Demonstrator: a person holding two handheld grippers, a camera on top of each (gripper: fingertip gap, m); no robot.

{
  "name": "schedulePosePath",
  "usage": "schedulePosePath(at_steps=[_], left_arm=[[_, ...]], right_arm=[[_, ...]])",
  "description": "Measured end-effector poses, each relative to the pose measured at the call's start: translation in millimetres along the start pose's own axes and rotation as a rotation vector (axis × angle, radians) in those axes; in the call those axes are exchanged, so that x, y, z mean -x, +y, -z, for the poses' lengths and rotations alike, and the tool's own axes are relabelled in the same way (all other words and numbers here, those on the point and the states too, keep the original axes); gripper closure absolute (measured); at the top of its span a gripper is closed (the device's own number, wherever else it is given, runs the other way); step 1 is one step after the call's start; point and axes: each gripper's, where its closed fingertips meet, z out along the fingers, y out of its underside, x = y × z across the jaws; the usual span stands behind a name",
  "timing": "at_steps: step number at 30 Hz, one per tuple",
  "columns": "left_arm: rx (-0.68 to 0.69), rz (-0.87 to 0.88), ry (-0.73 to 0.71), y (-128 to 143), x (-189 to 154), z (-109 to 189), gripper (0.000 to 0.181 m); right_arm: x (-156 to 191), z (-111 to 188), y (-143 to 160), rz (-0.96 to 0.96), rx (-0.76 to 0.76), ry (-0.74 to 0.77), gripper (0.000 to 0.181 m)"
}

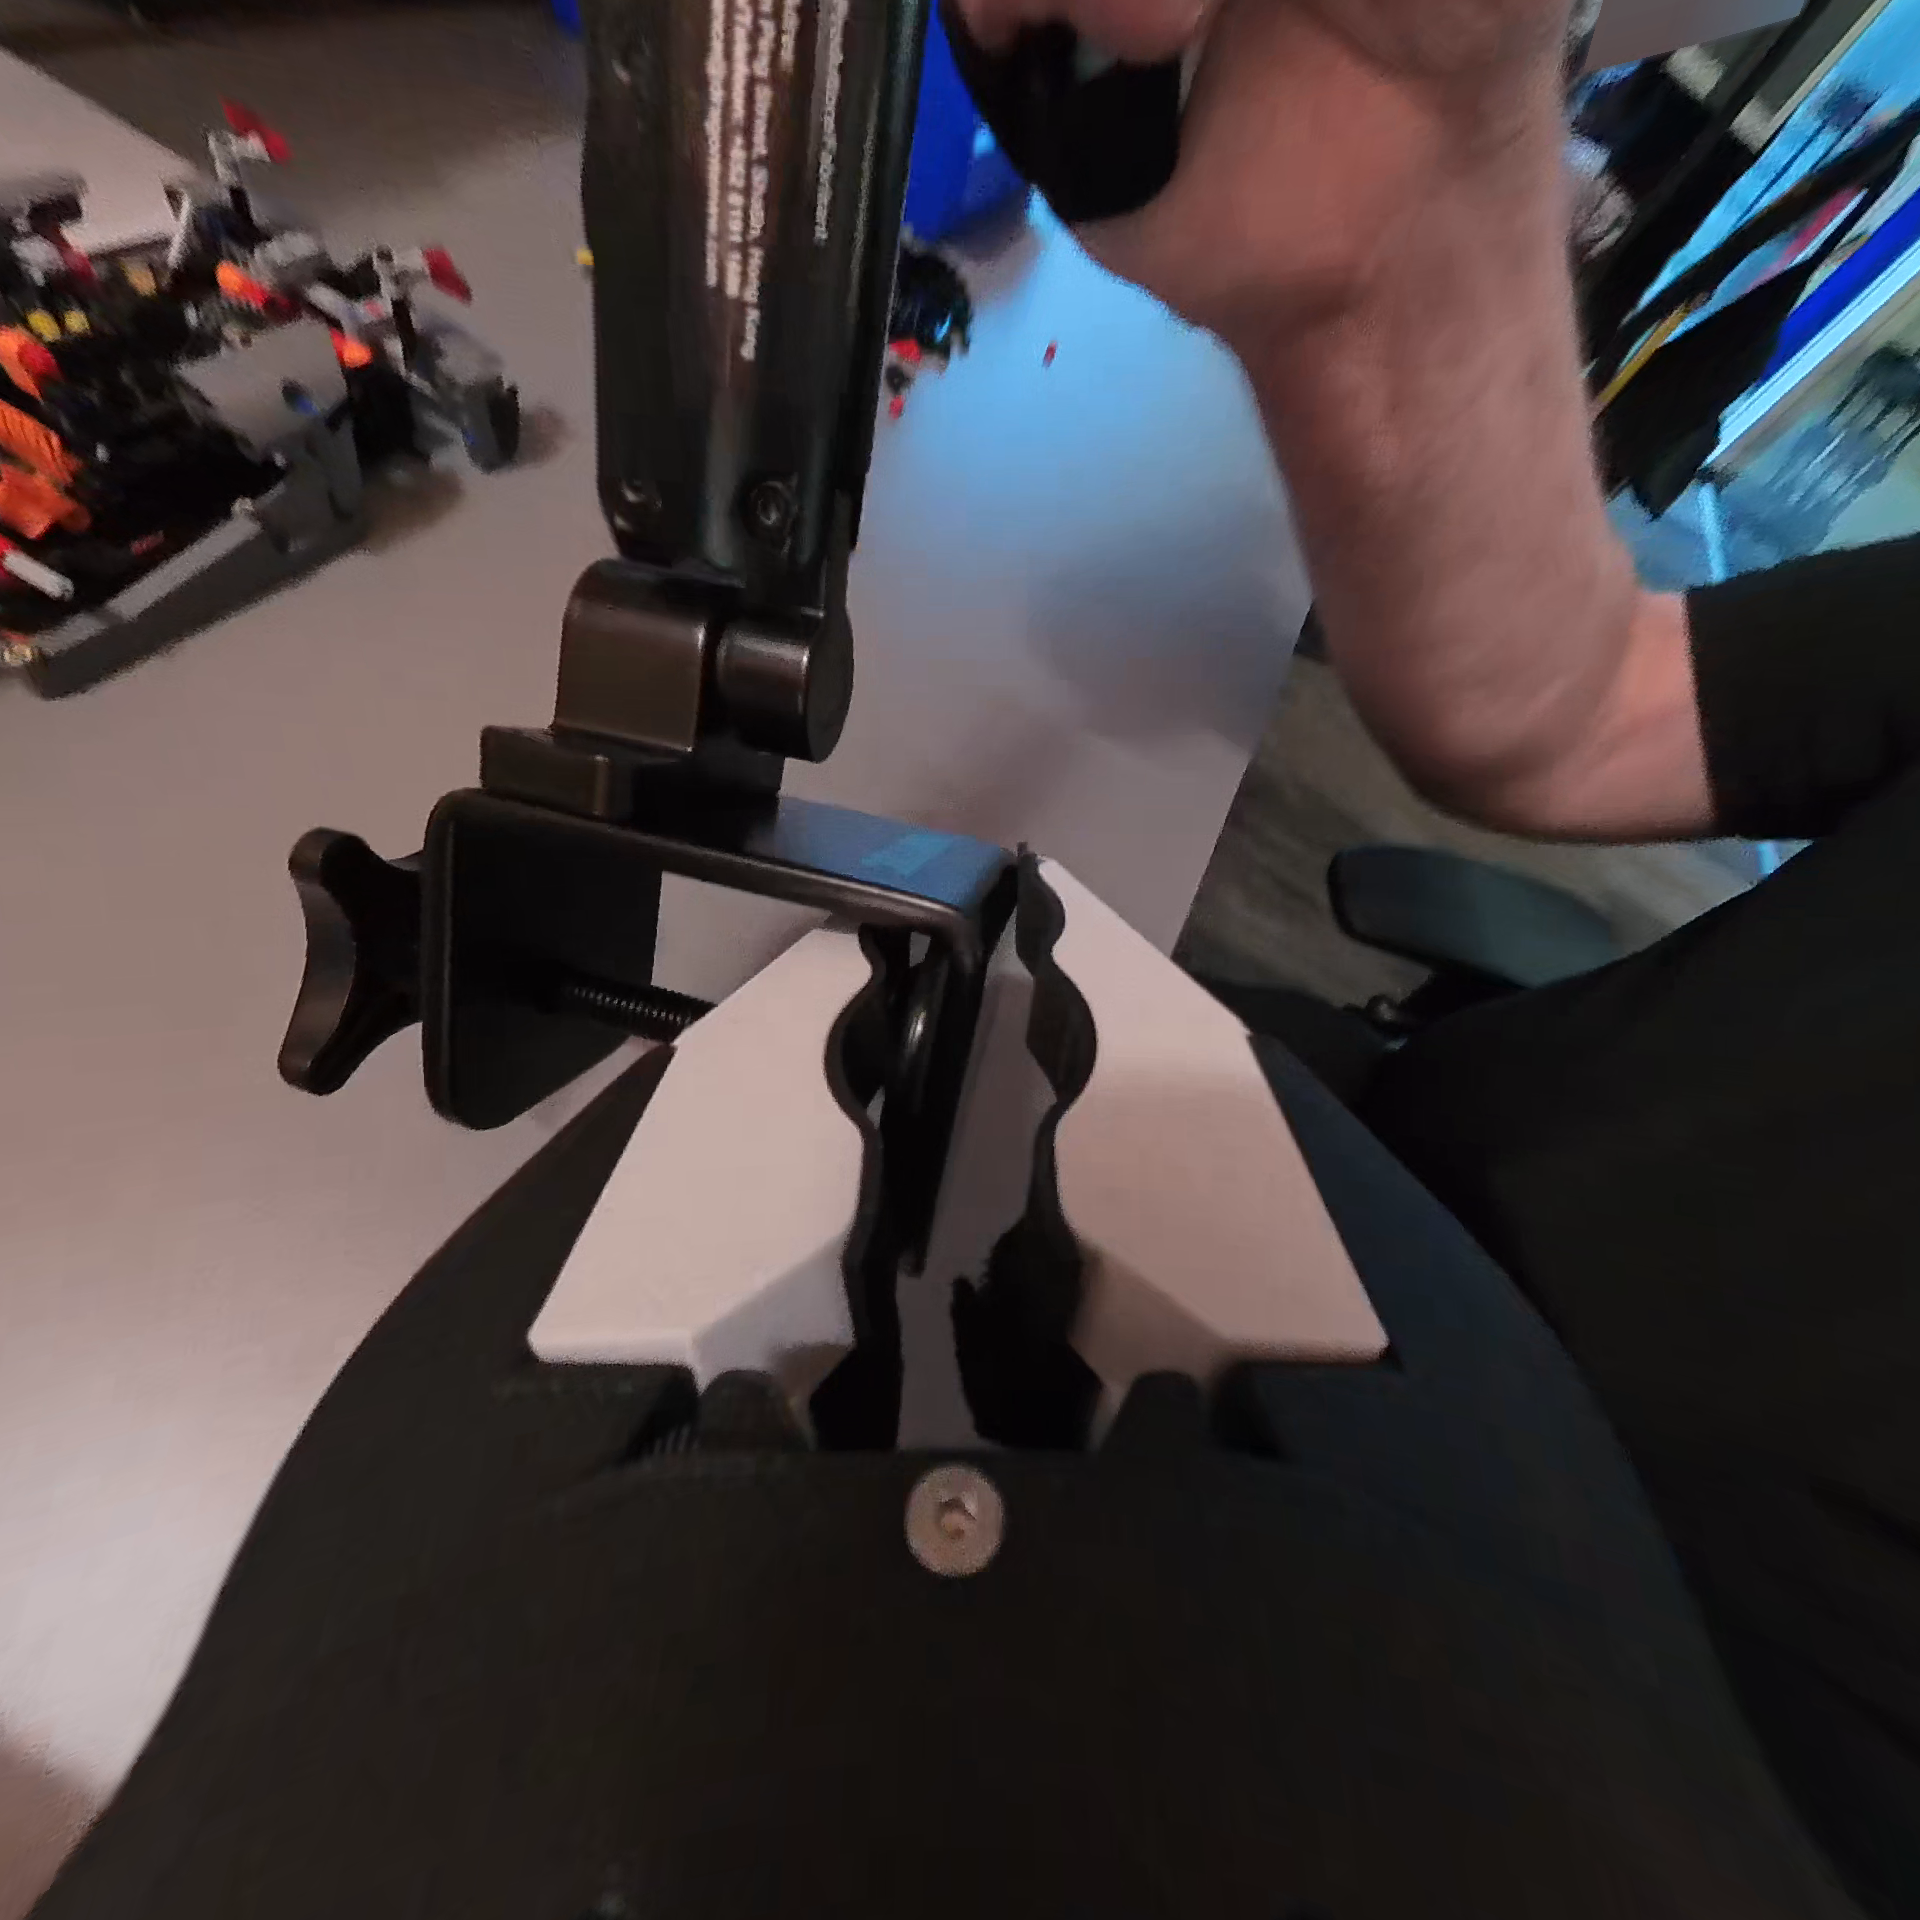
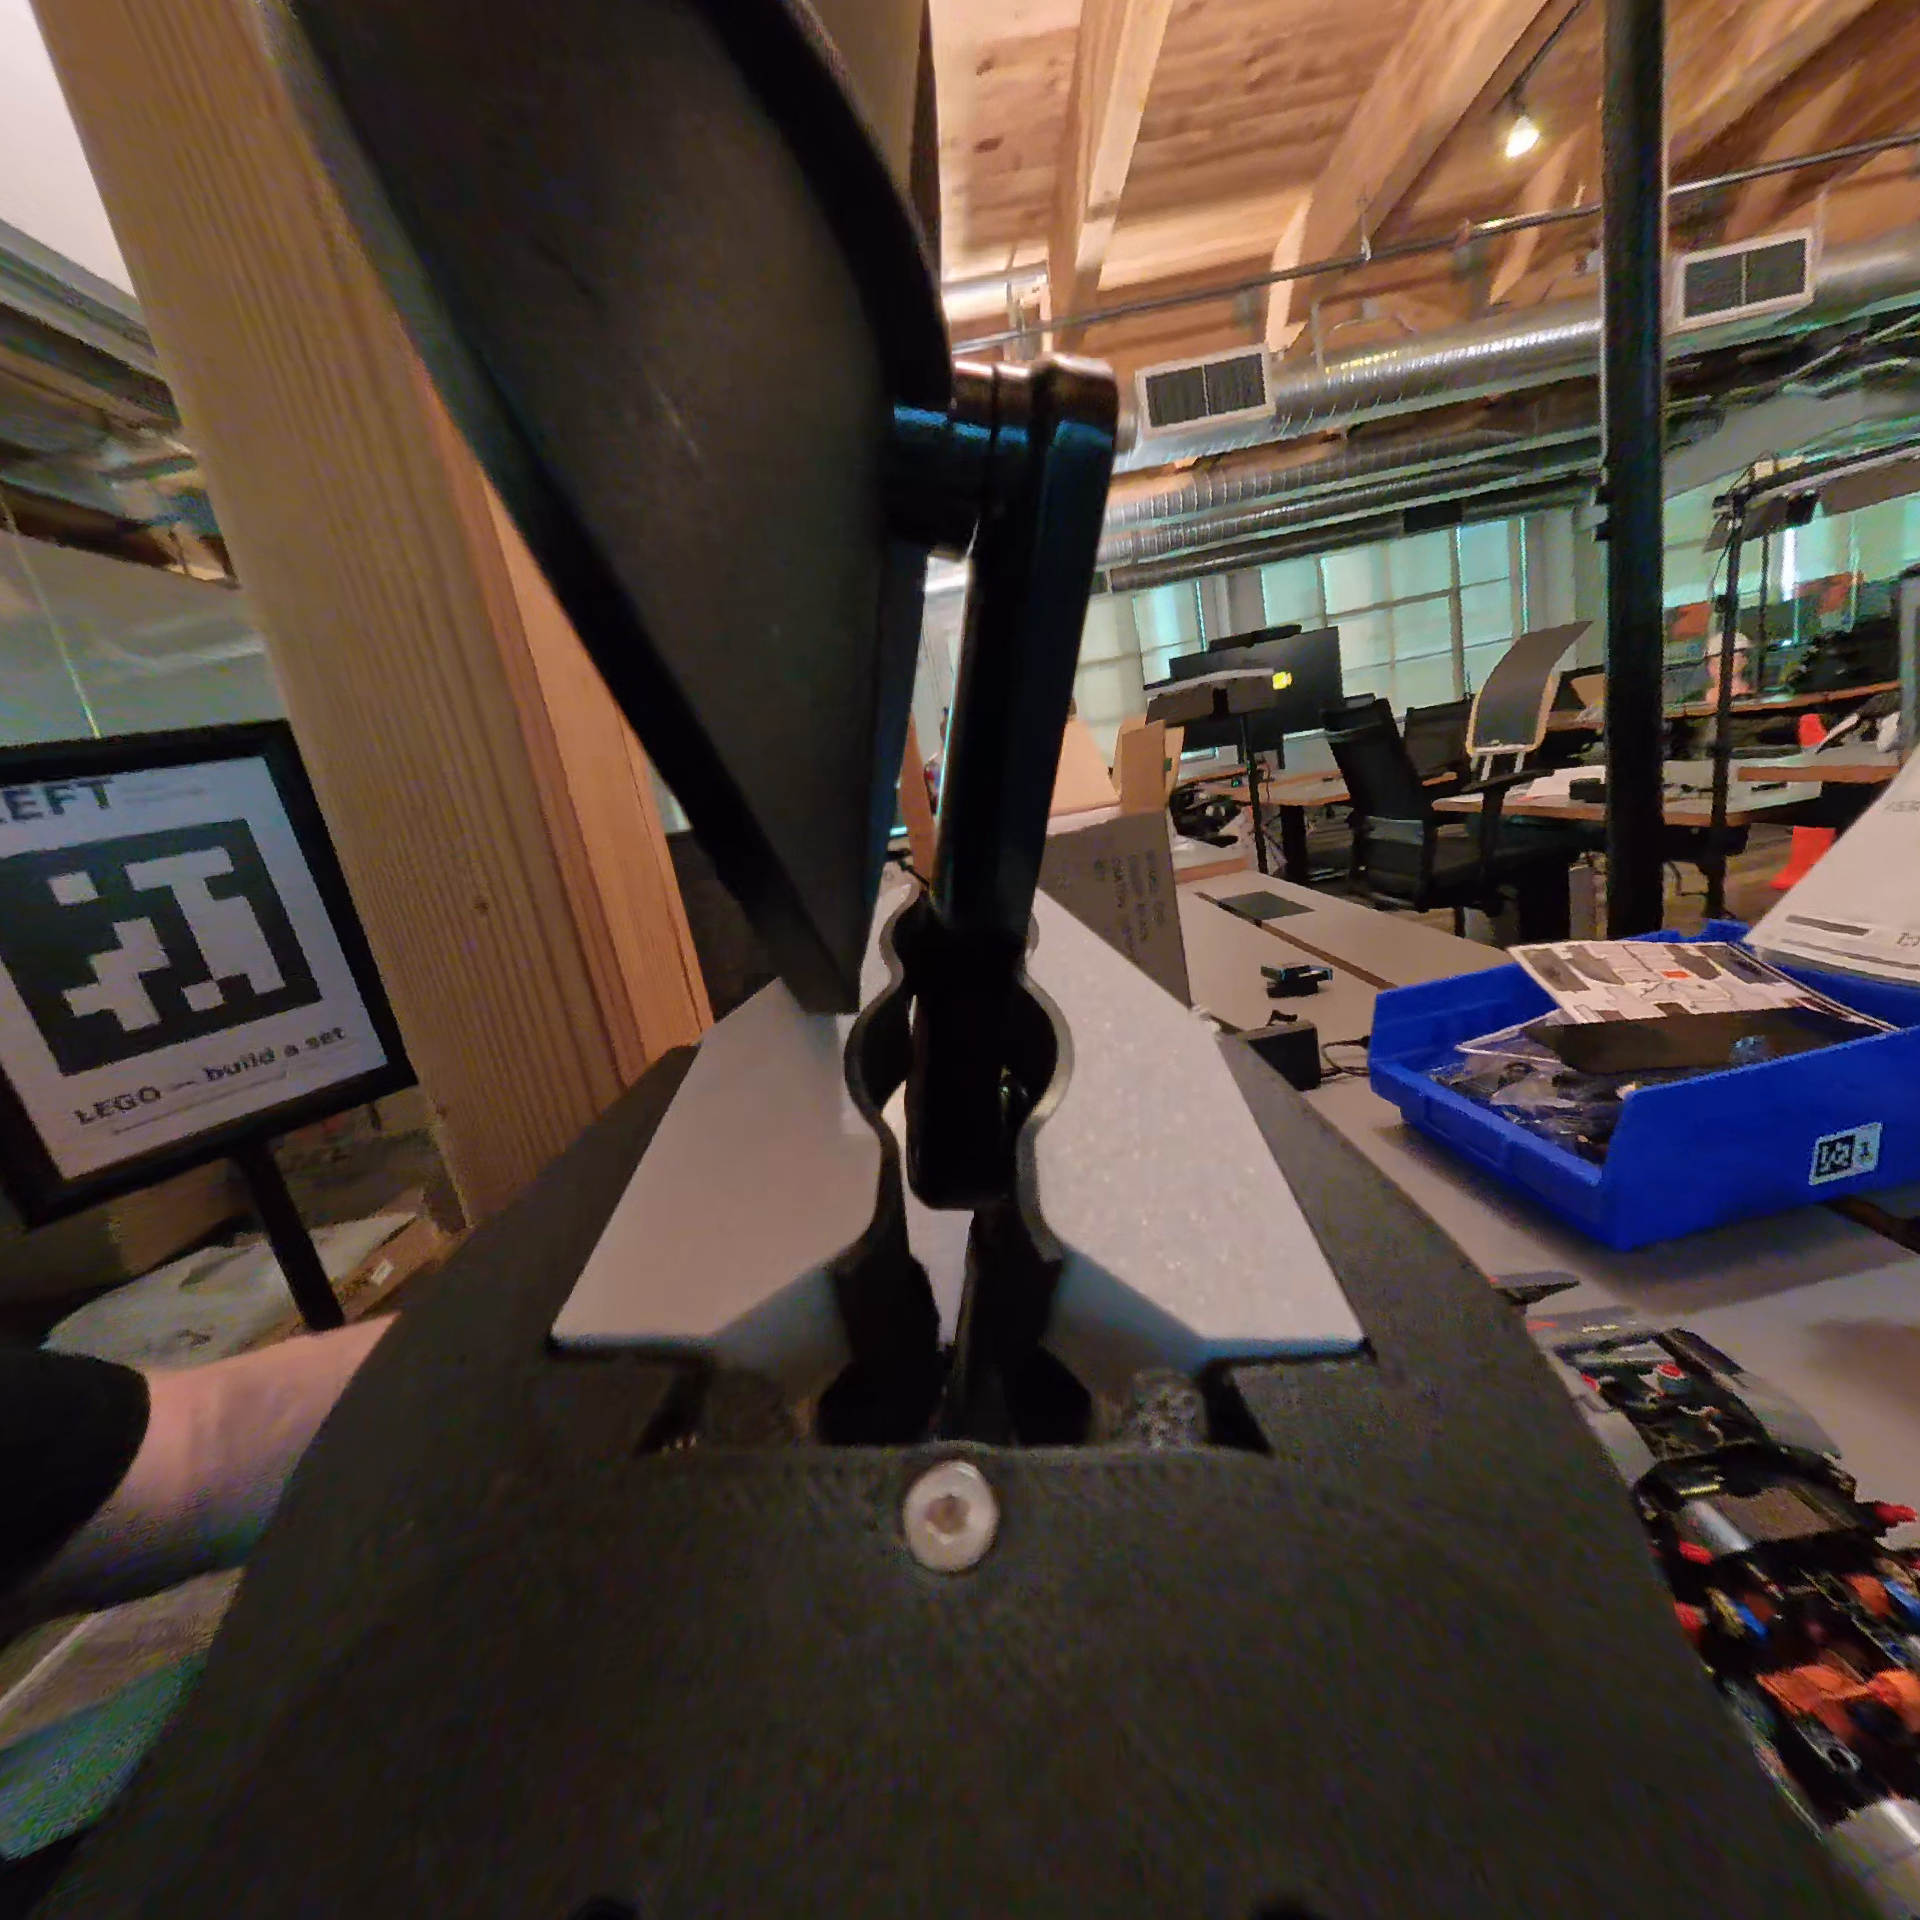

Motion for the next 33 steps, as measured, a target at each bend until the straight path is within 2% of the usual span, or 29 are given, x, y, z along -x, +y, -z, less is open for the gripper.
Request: schedulePosePath(at_steps=[5,9,15,23,28,33], left_arm=[[-0.115,0.004,0.084,-25.9,-16.0,-1.6,0.161],[-0.117,-0.017,0.141,-39.7,-27.4,-16.3,0.161],[-0.088,-0.046,0.245,-55.5,-50.5,-53.3,0.160],[0.128,-0.121,0.446,-71.6,-98.7,-127.0,0.161],[0.281,-0.102,0.605,-78.3,-131.0,-184.9,0.160],[0.444,-0.052,0.727,-76.9,-158.4,-239.5,0.164]], right_arm=[[-7.3,36.8,-26.1,-0.042,-0.131,0.067,0.172],[-7.7,69.0,-40.8,-0.043,-0.186,0.134,0.173],[-1.2,124.9,-61.3,-0.013,-0.237,0.247,0.173],[21.2,227.4,-90.2,0.060,-0.279,0.494,0.172],[26.7,314.2,-98.2,0.047,-0.334,0.696,0.172],[19.4,404.3,-92.1,-0.038,-0.424,0.867,0.172]])
